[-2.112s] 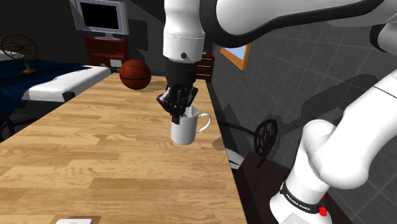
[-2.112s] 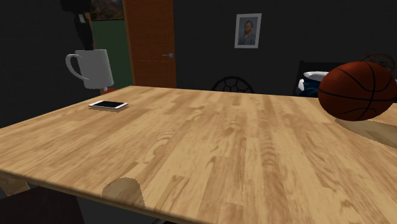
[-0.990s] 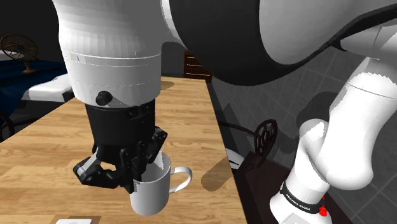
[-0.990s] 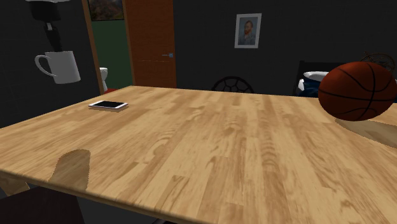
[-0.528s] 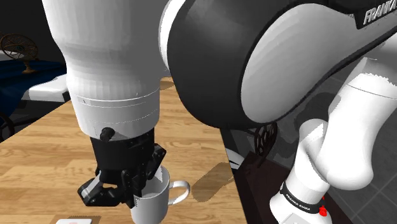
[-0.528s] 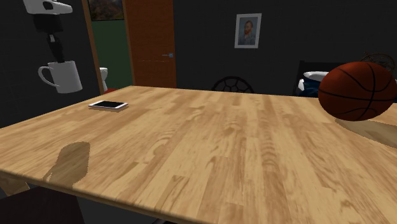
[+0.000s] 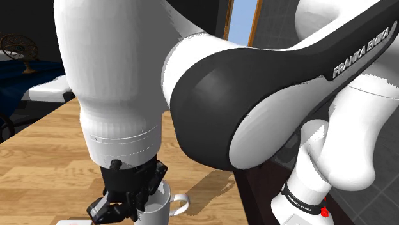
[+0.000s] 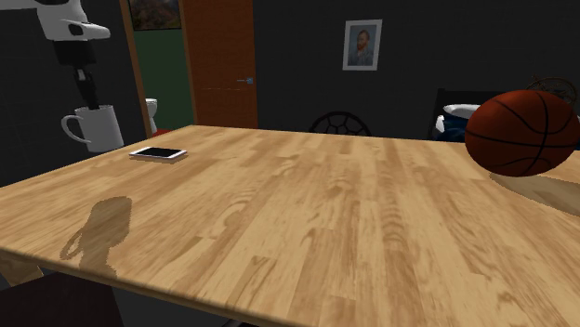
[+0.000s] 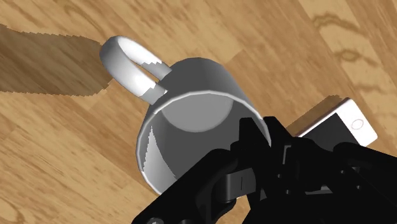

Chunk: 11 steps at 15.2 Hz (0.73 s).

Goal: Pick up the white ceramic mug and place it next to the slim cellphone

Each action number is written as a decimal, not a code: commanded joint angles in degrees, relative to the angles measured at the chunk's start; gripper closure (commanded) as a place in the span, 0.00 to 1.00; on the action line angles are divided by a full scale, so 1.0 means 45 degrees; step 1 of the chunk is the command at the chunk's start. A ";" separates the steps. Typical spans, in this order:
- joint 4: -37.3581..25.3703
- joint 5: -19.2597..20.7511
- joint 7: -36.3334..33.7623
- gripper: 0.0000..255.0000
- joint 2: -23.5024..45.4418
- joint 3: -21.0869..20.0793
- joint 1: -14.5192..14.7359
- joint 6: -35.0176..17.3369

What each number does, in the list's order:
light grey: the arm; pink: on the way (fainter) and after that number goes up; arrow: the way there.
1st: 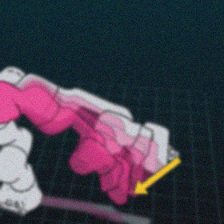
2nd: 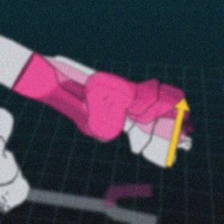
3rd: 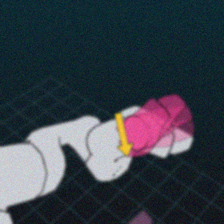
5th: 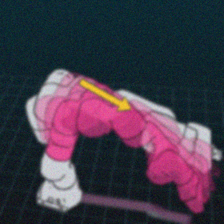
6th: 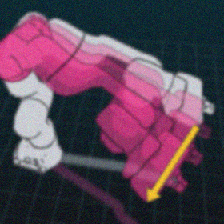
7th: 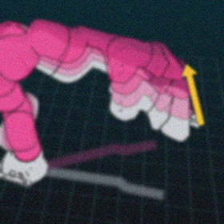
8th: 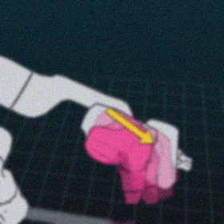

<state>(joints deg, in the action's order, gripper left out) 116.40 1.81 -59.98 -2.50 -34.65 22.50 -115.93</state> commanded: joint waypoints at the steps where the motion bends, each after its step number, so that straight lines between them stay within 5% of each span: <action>1: 0.0241 0.0085 -0.0093 1.00 0.0123 -0.0028 0.0015 -0.0347; 11: 0.1274 0.0656 -0.0563 1.00 0.0881 -0.0083 0.0060 -0.1981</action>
<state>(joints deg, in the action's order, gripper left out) 121.95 4.33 -62.11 0.91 -34.96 22.69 -124.19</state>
